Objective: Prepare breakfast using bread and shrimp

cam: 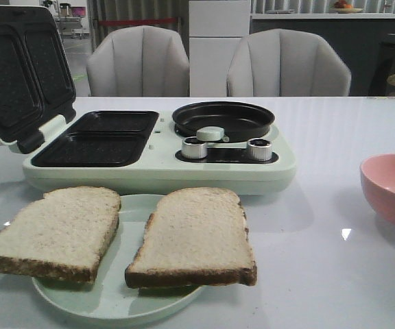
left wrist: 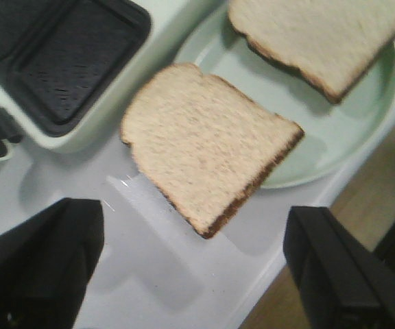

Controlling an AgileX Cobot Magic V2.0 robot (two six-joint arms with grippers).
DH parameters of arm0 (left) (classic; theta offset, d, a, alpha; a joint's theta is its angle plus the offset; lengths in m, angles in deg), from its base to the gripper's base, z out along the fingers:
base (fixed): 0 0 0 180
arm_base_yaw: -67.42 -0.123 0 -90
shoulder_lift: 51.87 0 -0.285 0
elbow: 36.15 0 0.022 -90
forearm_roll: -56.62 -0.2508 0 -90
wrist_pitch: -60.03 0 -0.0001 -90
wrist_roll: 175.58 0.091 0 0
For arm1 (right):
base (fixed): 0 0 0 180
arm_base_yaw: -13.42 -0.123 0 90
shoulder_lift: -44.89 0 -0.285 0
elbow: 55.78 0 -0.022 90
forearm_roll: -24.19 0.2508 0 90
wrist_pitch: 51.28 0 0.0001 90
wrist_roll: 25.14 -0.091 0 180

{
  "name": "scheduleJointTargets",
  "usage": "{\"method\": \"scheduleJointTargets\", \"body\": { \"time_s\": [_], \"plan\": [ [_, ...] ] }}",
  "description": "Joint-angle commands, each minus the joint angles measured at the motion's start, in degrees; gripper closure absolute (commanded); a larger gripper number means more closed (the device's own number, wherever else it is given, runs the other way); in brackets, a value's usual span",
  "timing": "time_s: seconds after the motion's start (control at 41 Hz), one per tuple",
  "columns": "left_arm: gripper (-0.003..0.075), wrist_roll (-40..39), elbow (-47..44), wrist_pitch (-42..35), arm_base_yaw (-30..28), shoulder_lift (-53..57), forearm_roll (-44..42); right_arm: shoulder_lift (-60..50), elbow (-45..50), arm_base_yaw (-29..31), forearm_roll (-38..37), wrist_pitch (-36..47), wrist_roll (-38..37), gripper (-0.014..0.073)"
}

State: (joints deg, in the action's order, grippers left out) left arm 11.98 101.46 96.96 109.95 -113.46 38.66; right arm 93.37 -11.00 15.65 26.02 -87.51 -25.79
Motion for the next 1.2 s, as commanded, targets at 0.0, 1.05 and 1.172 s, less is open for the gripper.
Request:
{"method": "scheduleJointTargets", "body": {
  "time_s": [0.0,1.05,1.172],
  "plan": [
    [0.0138,-9.0,0.1,0.5,7.0,-4.0,-14.1,0.2,-1.6,0.4,-0.7,3.9,0.1,0.0183],
    [0.0139,-47.7,-8.7,0.0,10.8,-27.5,-65.4,0.2,-1.6,0.4,-0.7,3.9,0.1,0.0183],
    [0.0139,-47.7,-8.7,-0.8,9.9,-29.1,-68.1,0.2,-1.6,0.4,-0.7,3.9,0.1,0.0183]
  ]
}}
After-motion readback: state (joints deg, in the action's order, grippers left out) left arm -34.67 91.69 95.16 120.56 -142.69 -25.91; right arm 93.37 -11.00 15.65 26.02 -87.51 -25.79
